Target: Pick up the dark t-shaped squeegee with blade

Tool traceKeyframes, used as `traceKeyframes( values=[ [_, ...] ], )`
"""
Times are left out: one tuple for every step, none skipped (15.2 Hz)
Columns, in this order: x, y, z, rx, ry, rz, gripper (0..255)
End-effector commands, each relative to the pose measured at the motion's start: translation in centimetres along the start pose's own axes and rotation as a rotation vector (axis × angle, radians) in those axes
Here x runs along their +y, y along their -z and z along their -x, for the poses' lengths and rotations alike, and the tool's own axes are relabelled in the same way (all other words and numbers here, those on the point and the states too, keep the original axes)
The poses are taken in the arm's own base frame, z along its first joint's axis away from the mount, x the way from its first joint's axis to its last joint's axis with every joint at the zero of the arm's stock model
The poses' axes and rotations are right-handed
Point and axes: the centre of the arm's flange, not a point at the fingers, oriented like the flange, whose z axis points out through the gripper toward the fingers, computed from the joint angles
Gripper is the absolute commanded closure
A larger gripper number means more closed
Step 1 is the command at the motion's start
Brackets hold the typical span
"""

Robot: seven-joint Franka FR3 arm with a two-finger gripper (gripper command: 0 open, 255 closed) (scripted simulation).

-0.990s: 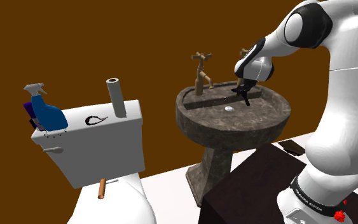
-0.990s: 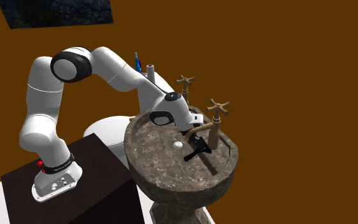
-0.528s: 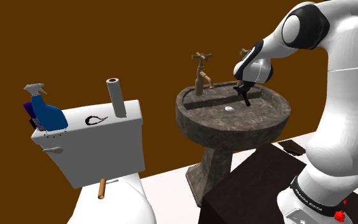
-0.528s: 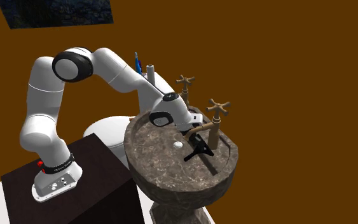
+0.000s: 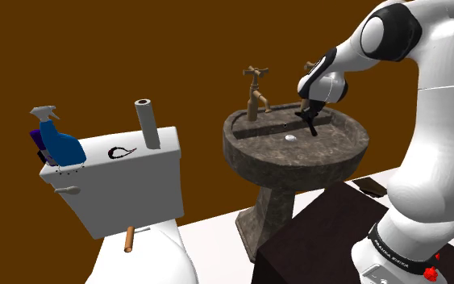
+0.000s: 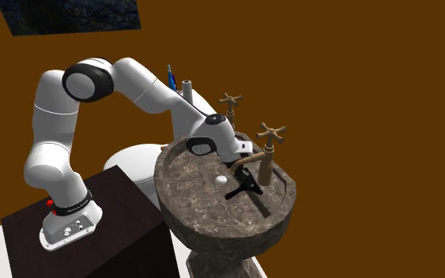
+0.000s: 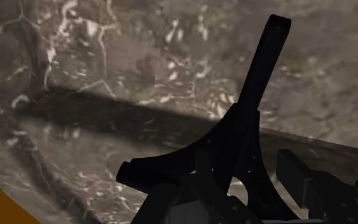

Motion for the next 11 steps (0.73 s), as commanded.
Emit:
traceKeyframes(
  values=[
    [1.7, 0.6, 1.2, -0.022, -0.029, 0.005, 255],
    [1.8, 1.1, 1.0, -0.022, -0.029, 0.005, 255],
    [1.9, 1.5, 0.8, -0.022, -0.029, 0.005, 255],
    [2.0, 2.0, 0.7, -0.022, -0.029, 0.005, 255],
    [2.1, 2.5, 0.5, -0.022, -0.029, 0.005, 255],
    [2.2, 3.0, 0.3, -0.022, -0.029, 0.005, 255],
    [2.3, 3.5, 0.2, -0.022, -0.029, 0.005, 255],
    [2.3, 4.0, 0.0, -0.022, -0.029, 0.005, 255],
    [2.4, 4.5, -0.1, -0.022, -0.029, 0.005, 255],
    [2.5, 5.0, -0.3, -0.022, -0.029, 0.005, 255],
    [2.6, 5.5, -0.5, -0.022, -0.029, 0.005, 255]
  ],
)
